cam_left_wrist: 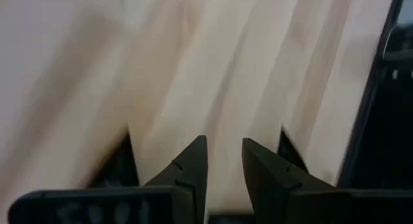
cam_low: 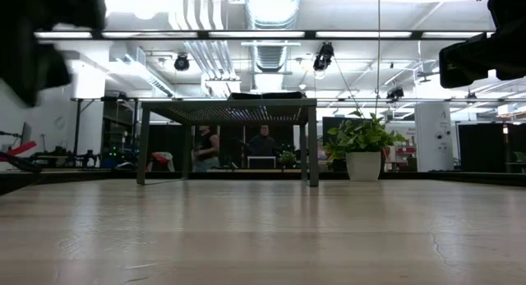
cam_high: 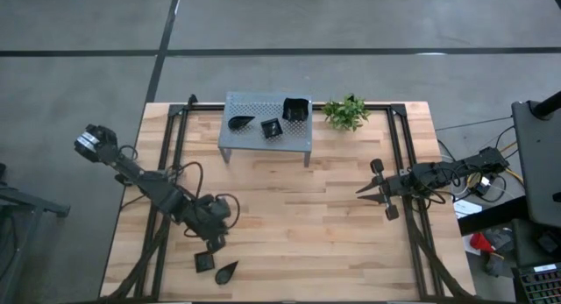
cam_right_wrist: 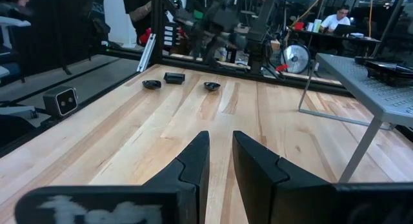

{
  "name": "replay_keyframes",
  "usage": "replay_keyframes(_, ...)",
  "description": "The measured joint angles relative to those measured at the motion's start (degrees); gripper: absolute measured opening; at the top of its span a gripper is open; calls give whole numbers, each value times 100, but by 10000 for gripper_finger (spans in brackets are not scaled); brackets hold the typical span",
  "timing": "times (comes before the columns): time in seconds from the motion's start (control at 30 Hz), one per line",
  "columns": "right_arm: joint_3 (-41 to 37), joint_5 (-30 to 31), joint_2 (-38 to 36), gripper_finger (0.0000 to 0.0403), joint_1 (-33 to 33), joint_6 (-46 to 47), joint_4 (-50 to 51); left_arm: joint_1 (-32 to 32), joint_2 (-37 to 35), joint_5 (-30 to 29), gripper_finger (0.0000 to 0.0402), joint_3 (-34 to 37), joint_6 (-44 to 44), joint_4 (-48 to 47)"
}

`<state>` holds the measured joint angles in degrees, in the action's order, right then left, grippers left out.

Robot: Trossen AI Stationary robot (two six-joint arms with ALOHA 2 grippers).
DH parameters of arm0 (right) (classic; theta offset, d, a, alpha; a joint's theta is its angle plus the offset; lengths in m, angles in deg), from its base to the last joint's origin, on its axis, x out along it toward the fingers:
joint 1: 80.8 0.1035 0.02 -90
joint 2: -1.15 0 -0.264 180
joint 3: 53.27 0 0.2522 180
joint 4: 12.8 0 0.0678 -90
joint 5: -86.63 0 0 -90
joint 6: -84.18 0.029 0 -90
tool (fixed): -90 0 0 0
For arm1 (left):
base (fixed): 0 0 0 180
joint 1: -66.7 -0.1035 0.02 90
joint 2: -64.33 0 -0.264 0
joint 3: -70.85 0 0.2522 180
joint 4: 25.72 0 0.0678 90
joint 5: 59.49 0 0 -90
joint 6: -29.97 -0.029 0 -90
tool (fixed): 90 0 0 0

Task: Pick & Place Mini shaped plates
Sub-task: Stack the black drop-shaped plate on top of the black drop-shaped plates on the shelf

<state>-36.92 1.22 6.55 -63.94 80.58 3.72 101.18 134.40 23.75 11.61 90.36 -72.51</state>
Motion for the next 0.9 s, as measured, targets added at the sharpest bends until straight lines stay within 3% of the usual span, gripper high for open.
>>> replay_keyframes(0.07, 1, -1, 0, 63, -2, -1, -2, 142, 1, 262, 90, 176, 357, 34)
replay_keyframes(0.33, 1, 0, 0, 63, -1, -1, 0, 537, 1, 252, 90, 747, 1039, 165)
replay_keyframes(0.9, 0, 0, -1, 63, -1, -1, -1, 539, 2, 30, 90, 1407, 715, 515)
